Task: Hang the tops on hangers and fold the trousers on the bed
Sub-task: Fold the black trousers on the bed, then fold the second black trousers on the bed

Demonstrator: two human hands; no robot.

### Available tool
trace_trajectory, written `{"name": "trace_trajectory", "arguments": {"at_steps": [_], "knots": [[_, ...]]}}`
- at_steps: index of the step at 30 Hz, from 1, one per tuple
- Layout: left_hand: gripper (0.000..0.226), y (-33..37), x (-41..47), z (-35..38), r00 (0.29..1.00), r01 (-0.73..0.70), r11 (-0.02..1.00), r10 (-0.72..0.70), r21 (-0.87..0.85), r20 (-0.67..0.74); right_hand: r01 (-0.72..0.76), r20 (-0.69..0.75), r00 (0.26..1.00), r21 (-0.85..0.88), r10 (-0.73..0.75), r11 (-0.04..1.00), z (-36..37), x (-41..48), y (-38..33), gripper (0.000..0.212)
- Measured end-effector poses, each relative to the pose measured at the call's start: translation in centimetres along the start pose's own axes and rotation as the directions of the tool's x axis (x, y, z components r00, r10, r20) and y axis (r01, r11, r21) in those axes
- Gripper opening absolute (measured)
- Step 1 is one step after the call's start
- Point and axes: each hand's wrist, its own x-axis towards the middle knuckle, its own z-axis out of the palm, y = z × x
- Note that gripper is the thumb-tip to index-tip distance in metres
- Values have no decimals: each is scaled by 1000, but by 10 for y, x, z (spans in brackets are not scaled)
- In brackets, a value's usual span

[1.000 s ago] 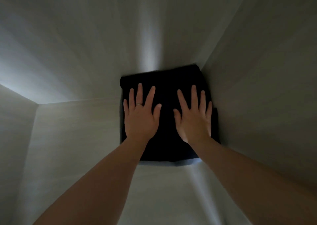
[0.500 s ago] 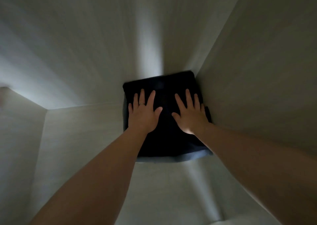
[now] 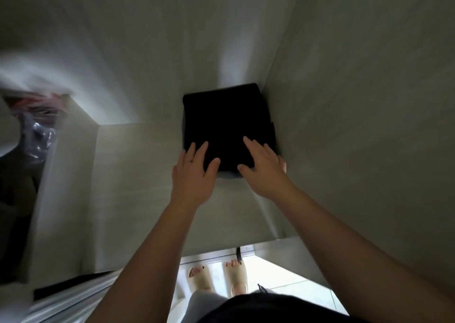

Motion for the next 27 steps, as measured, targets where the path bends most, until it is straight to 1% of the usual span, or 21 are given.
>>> {"name": "trace_trajectory", "arguments": {"at_steps": [2,4,6,9,11,13,16,20,22,25,27], "knots": [[62,4,-28,-6,999,-19,999,20,48,-33,27,-44,999,-5,-28,1000,-3,-29,-3,72],[62,7,-51,-8,998,-41,997,44,62,-37,30,-98,995,-7,-31,1000,-1,-52,-1,72],[63,6,-69,-9,999,-23,996,26,87,-36,42,-140,989,-20,-44,999,3,-69,3,72],[65,5,-95,-10,997,39,990,-30,132,-72,90,-142,985,-69,-99,994,13,-84,6,74],[65,5,-117,-11,992,86,986,-72,145,-101,123,-123,984,-74,-132,990,22,-95,2,75],[65,5,-143,-13,977,166,975,-142,148,-159,180,-61,981,-79,-185,980,32,-110,-6,74],[63,1,-190,-17,918,324,941,-289,94,-273,313,49,950,-119,-310,942,48,-137,-14,74],[65,0,-258,-19,818,490,868,-423,85,-390,474,167,873,-66,-459,878,60,-169,-8,72],[64,7,-294,-16,766,531,847,-466,27,-443,546,227,816,0,-532,838,67,-187,-5,72],[61,16,-347,-10,685,552,832,-493,-60,-537,643,320,704,94,-634,760,82,-213,-5,71],[55,16,-379,-8,607,582,810,-488,-67,-627,690,366,612,187,-701,700,94,-230,-9,71]]}}
